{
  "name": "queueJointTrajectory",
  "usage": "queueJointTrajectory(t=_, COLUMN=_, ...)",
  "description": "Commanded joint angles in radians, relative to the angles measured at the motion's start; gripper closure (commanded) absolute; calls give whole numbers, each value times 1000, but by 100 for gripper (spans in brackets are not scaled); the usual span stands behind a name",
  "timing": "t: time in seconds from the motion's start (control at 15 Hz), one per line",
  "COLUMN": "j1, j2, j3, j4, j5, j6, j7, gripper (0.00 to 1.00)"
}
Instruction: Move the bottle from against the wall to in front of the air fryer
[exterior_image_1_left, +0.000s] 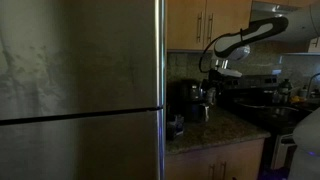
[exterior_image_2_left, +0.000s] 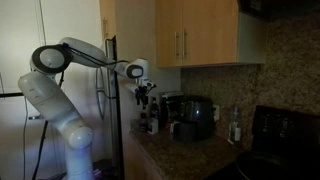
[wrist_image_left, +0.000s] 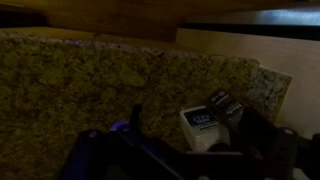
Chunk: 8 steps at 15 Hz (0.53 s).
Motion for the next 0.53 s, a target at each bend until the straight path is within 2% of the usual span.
queueJointTrajectory(t=0.0, j1=-11, j2=0, j3=9, j4=2, j5=4, j6=-4, j7=-4, gripper=0)
queueJointTrajectory(t=0.27, j1=-11, j2=0, j3=9, j4=2, j5=4, j6=-4, j7=-4, gripper=0)
queueJointTrajectory(t=0.33, j1=-39, j2=-27, j3=39, j4=-30, j5=-40, j6=94, j7=75, gripper=0)
queueJointTrajectory(t=0.47, j1=-49, j2=-42, j3=52, j4=-50, j5=-20, j6=156, j7=181, gripper=0)
